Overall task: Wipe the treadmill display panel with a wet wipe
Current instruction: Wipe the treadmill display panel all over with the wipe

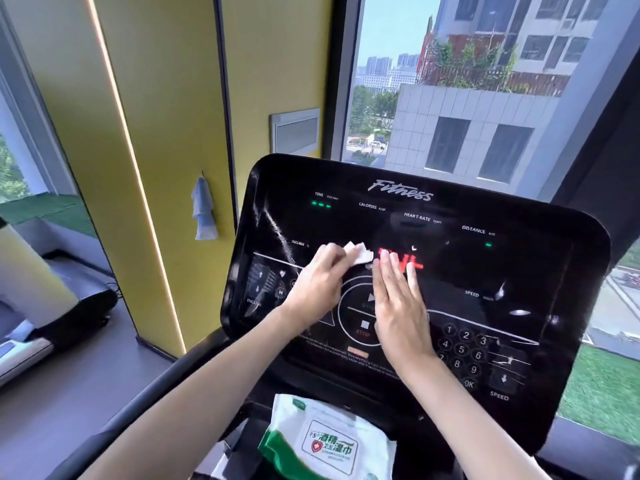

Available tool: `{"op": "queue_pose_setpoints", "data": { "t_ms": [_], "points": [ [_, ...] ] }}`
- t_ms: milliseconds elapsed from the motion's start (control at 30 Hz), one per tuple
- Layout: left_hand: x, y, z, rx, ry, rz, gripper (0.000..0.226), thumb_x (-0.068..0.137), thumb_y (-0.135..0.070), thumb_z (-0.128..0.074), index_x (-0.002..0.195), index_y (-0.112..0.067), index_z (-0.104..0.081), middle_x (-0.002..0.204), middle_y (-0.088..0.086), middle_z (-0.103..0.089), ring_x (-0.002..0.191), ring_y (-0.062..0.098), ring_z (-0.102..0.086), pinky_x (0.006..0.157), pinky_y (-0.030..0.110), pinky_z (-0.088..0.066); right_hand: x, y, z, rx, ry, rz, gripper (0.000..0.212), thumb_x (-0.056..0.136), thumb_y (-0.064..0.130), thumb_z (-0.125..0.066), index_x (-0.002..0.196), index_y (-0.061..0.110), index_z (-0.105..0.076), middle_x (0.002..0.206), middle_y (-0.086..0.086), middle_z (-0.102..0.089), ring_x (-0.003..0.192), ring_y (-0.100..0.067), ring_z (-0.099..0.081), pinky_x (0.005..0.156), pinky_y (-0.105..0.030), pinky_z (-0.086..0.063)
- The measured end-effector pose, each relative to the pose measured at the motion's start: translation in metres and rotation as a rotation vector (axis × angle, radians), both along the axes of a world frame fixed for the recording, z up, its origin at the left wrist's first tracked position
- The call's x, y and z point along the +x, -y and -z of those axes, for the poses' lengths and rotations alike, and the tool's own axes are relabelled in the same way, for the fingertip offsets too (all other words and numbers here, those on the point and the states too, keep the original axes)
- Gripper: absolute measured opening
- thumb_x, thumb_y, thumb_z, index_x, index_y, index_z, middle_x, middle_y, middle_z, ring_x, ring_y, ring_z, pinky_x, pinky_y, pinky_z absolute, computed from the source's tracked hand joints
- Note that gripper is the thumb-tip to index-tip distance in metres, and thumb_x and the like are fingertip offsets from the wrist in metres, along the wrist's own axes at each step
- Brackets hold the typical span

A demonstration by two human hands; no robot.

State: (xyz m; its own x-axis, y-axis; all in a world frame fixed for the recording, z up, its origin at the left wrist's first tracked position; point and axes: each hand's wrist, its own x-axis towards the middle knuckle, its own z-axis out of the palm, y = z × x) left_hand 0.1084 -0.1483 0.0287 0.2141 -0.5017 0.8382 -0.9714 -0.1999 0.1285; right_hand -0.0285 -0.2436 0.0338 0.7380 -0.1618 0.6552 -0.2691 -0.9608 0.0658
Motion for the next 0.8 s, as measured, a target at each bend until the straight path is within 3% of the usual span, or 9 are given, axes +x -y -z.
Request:
{"op": "queue_pose_setpoints", "data": {
  "t_ms": [33,133,167,333,400,500,533,700,800],
  "points": [
    [0.008,-0.005,-0.001,-0.032,-0.049,-0.03,0.053,0.081,0.013,-0.052,0.131,-0.006,-0.051,0.097,0.004,-0.042,0.082,0.019,-0.047,0.073,0.028,-0.05,-0.001,0.001,0.0,-0.004,0.007,0.001,0.059,0.078,-0.017,-0.04,0.136,-0.011,-0.036,0.145,-0.026,-0.033,0.136,-0.036,-0.029,0.115,-0.048,-0.017],
    [0.02,-0.015,-0.009,-0.365,-0.568,-0.327,0.054,0.087,0.01,-0.048,0.136,-0.014,-0.047,0.098,0.005,-0.041,0.083,0.017,-0.046,0.077,0.027,-0.048,0.0,0.001,0.001,-0.003,0.019,0.0,0.056,0.08,-0.017,-0.035,0.136,-0.01,-0.036,0.144,-0.026,-0.035,0.136,-0.036,-0.03,0.115,-0.044,-0.013],
    [0.017,-0.014,-0.008,-0.396,-0.642,-0.378,0.056,0.087,0.01,-0.046,0.137,-0.015,-0.044,0.098,0.004,-0.039,0.084,0.017,-0.044,0.078,0.027,-0.046,0.001,0.001,0.002,0.001,0.02,0.001,0.056,0.081,-0.017,-0.037,0.136,-0.01,-0.036,0.144,-0.026,-0.035,0.137,-0.036,-0.029,0.116,-0.044,-0.012],
    [-0.009,-0.012,0.018,0.032,-0.077,-0.007,0.048,0.086,0.001,-0.04,0.132,-0.004,-0.048,0.097,0.006,-0.042,0.084,0.02,-0.045,0.063,0.034,-0.052,0.004,0.0,0.004,0.017,0.036,0.004,0.057,0.08,-0.015,-0.037,0.136,-0.011,-0.035,0.144,-0.027,-0.034,0.136,-0.037,-0.03,0.116,-0.044,-0.01],
    [0.006,-0.019,0.014,-0.043,-0.154,-0.051,0.051,0.084,0.009,-0.045,0.132,-0.007,-0.051,0.095,0.009,-0.045,0.083,0.02,-0.047,0.067,0.033,-0.052,0.003,0.0,0.003,0.012,0.03,0.005,0.053,0.084,-0.013,-0.034,0.137,-0.01,-0.034,0.144,-0.027,-0.034,0.137,-0.036,-0.029,0.116,-0.044,-0.011],
    [0.015,-0.02,0.001,-0.376,-0.645,-0.325,0.056,0.086,0.012,-0.046,0.136,-0.014,-0.047,0.097,0.008,-0.041,0.083,0.017,-0.044,0.075,0.026,-0.044,0.002,0.0,0.004,0.017,0.03,0.009,0.051,0.086,-0.011,-0.034,0.137,-0.011,-0.034,0.144,-0.026,-0.034,0.137,-0.036,-0.029,0.115,-0.047,-0.016],
    [0.009,-0.017,-0.002,-0.385,-0.661,-0.342,0.056,0.087,0.012,-0.046,0.137,-0.014,-0.045,0.098,0.008,-0.041,0.084,0.018,-0.044,0.075,0.025,-0.042,0.002,0.0,0.003,0.014,0.035,0.009,0.051,0.086,-0.012,-0.033,0.137,-0.011,-0.034,0.144,-0.026,-0.034,0.137,-0.036,-0.029,0.116,-0.047,-0.016],
    [-0.011,-0.015,0.014,0.13,0.008,0.048,0.051,0.083,0.005,-0.053,0.133,-0.005,-0.047,0.099,0.002,-0.038,0.085,0.021,-0.046,0.06,0.033,-0.052,0.002,0.004,0.004,-0.016,0.029,0.018,0.056,0.085,-0.007,-0.014,0.137,-0.01,-0.035,0.144,-0.026,-0.034,0.136,-0.036,-0.03,0.115,-0.046,-0.014],
    [0.007,-0.016,0.002,-0.039,-0.178,-0.079,0.054,0.08,0.014,-0.049,0.131,-0.004,-0.05,0.096,0.008,-0.045,0.082,0.019,-0.045,0.067,0.031,-0.051,-0.001,0.004,0.001,-0.031,0.008,0.015,0.059,0.084,-0.003,-0.009,0.136,-0.01,-0.036,0.144,-0.026,-0.034,0.136,-0.036,-0.031,0.113,-0.049,-0.022]
  ]
}}
